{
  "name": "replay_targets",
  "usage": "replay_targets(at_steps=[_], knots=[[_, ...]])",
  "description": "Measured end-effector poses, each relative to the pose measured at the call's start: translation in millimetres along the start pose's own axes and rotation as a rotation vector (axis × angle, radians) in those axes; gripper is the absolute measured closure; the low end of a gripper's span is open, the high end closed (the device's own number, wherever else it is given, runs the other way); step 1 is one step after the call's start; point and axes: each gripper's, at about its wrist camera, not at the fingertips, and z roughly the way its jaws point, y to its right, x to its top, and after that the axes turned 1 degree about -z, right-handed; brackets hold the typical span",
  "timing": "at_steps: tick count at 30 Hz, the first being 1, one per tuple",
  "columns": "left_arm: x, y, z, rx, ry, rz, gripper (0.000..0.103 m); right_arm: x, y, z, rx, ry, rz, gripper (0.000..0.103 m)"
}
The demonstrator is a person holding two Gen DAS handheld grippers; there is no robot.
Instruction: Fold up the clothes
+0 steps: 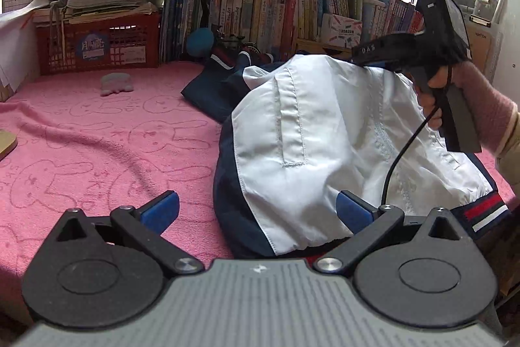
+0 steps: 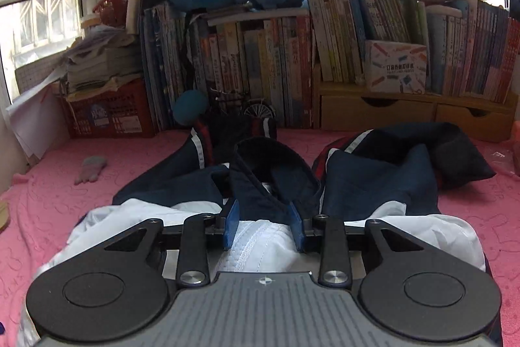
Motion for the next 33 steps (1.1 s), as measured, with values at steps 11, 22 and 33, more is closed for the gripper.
replay_targets(at_steps=[11, 22, 33], knots=[[74.5, -49.8, 46.3, 0.039, 0.117, -0.206, 0.0, -67.8, -11.7, -2.4, -0.045, -0.016, -0.14, 0.067], [161.6, -67.9, 207.3, 0.074, -0.101, -0.332, 0.0, -70.9, -12.9, 1.7, -0.036, -0.005, -0.148, 0.064], [175.6, -61.7, 273.3, 0.178, -0.163, -0.242, 0.037, -69.2, -8.9, 9.5, -0.009, -0.007, -0.143, 0.055]])
